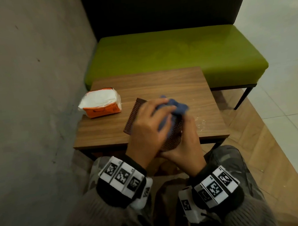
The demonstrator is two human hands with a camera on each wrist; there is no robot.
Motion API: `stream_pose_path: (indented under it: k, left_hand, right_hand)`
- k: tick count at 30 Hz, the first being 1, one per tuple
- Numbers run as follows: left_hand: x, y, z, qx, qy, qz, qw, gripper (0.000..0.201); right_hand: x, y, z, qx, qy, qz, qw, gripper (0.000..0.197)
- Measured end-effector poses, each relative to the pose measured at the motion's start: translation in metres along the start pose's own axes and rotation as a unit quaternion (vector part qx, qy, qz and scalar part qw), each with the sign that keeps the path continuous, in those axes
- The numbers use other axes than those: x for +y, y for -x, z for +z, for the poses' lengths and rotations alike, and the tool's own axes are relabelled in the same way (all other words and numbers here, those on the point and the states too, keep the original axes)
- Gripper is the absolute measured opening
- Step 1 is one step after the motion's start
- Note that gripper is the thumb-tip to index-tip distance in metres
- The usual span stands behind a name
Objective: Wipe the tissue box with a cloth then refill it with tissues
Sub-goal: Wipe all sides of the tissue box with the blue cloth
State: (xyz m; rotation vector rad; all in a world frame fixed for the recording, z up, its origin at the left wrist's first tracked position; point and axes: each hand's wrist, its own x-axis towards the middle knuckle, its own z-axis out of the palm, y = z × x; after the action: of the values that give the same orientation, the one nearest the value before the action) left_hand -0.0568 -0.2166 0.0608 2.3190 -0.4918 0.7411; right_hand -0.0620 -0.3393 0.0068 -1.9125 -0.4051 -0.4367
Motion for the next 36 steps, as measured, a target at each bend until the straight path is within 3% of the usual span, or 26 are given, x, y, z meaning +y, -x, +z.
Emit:
stream_pose_path:
  k: [3,4,5,8,10,12,14,15,16,17,18,20,22,23,25,27,30,32,36]
  left_hand:
    - [-0.037,-0.011,-0.012,0.114,0.007,-0.143,0.983,0.017]
    - [-0.037,-0.007,-0.011,0.124,0.006,-0.155,0.98,0.017]
    - [-0.027,-0.001,-0.008,0.114,-0.004,-0.135,0.984,0.018]
    - [0.011,0.02,0.006,0.018,-0.013,0.029,0.999,0.022]
    - [0.003,0.017,0.001,0.017,-0.001,0.037,0.999,0.022]
    - [-0.021,0.007,-0.007,0.067,0.003,-0.064,0.996,0.017]
    - [-0.046,-0.003,-0.019,0.075,0.063,-0.242,0.965,0.01]
    - [-0.054,-0.005,-0.021,0.041,0.139,-0.354,0.924,0.013]
    - [-0.058,-0.006,-0.021,0.006,0.233,-0.444,0.865,0.017]
    - [-0.056,-0.005,-0.022,-0.006,0.306,-0.486,0.819,0.017]
    - [-0.051,-0.002,-0.024,0.008,0.338,-0.484,0.808,0.015]
    - [-0.038,0.004,-0.027,0.059,0.338,-0.388,0.856,0.016]
    - [-0.033,0.006,-0.034,0.051,0.341,-0.252,0.904,0.024]
    - [-0.032,0.005,-0.036,0.034,0.346,-0.219,0.912,0.024]
    - [-0.041,0.006,-0.032,0.019,0.361,-0.252,0.898,0.02]
    - [-0.049,0.012,-0.022,0.01,0.353,-0.335,0.874,0.02]
    - [-0.054,0.03,-0.012,0.001,0.353,-0.473,0.807,0.023]
    - [-0.055,0.034,-0.014,-0.033,0.388,-0.54,0.747,0.026]
    - [-0.065,0.034,-0.034,-0.145,0.439,-0.625,0.629,0.059]
  right_hand:
    - [0.002,0.009,0.0,0.004,0.024,-0.013,1.0,0.095]
    - [0.003,0.01,0.001,0.003,0.025,-0.013,1.0,0.095]
    - [0.004,0.009,0.002,0.002,0.02,-0.01,1.0,0.093]
    - [0.005,0.003,0.002,-0.007,-0.015,0.029,0.999,0.079]
    - [0.004,0.004,-0.003,-0.006,-0.025,0.031,0.999,0.08]
    - [0.006,0.009,-0.007,-0.008,-0.013,0.014,1.0,0.092]
    - [0.01,0.016,-0.011,-0.02,-0.018,0.02,0.999,0.095]
    - [0.011,0.018,-0.013,-0.033,-0.036,0.031,0.998,0.096]
    - [0.012,0.018,-0.016,-0.052,-0.061,0.044,0.996,0.097]
    - [0.012,0.016,-0.019,-0.076,-0.085,0.059,0.992,0.098]
    - [0.013,0.014,-0.023,-0.102,-0.104,0.071,0.987,0.1]
    - [0.015,0.008,-0.031,-0.146,-0.124,0.087,0.978,0.103]
    - [0.013,0.001,-0.042,-0.179,-0.164,0.102,0.965,0.104]
    - [0.011,-0.004,-0.048,-0.184,-0.187,0.103,0.959,0.104]
    - [0.003,-0.013,-0.06,-0.175,-0.206,0.085,0.959,0.1]
    - [-0.003,-0.02,-0.068,-0.158,-0.201,0.059,0.965,0.096]
    - [0.001,-0.019,-0.07,-0.166,-0.189,0.071,0.965,0.099]
    - [0.005,-0.012,-0.067,-0.181,-0.197,0.1,0.958,0.102]
    - [-0.001,-0.002,-0.064,-0.225,-0.189,0.073,0.953,0.105]
